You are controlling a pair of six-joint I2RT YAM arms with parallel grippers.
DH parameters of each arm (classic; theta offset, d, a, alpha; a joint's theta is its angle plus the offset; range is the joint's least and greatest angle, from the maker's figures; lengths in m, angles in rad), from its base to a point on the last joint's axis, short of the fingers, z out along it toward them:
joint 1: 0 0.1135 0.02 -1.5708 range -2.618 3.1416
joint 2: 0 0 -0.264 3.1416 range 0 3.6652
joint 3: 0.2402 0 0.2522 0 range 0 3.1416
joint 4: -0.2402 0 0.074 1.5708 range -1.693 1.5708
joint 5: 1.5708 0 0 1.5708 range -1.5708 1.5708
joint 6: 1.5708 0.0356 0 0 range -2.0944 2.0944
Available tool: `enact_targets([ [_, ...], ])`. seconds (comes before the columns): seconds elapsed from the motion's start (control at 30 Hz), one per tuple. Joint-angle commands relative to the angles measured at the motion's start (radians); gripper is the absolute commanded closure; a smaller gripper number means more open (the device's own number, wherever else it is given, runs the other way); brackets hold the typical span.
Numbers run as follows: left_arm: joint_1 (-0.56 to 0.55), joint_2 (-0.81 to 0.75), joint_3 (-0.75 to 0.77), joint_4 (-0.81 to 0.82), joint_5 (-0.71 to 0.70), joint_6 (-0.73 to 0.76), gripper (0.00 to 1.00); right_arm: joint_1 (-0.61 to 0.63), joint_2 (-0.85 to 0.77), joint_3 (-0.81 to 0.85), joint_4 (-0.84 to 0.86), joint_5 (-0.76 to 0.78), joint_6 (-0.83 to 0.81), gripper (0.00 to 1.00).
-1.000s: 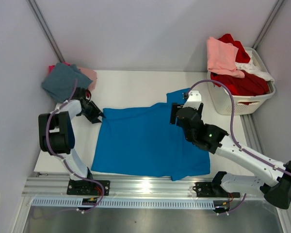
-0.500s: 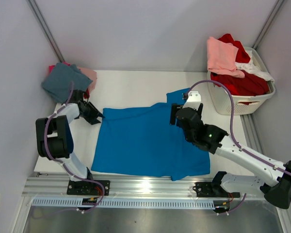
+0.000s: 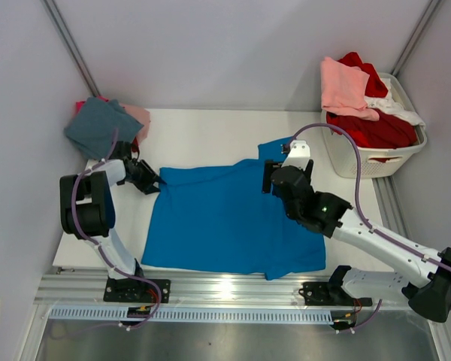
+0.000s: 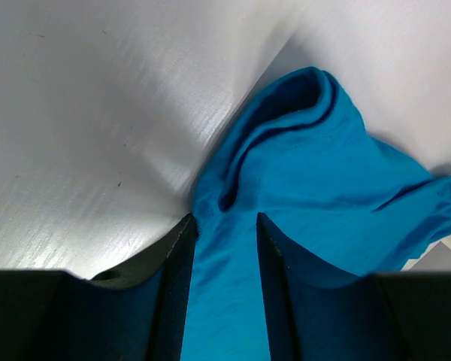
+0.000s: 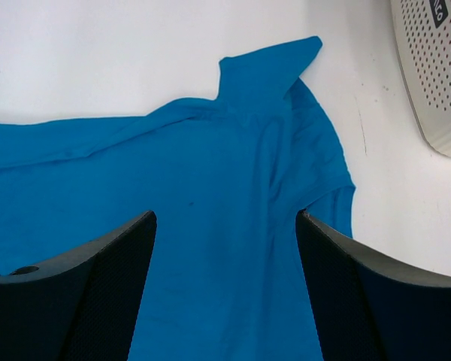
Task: Fold and stack the t-shirts
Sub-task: Flatten out the tshirt
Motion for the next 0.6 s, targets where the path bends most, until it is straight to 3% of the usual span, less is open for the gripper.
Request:
enact_targets([
  [0.0,0.008,-0.004,0.031,0.034,0.049,-0.020,0.58,0.009,0.008,0.050,0.010,0.010,0.021,0.22],
  [0.57,0.042,-0.074,0.014,0.032,0.047,-0.035,0.61,0.024,0.016,0.051,-0.010,0.020,0.035,0.23],
])
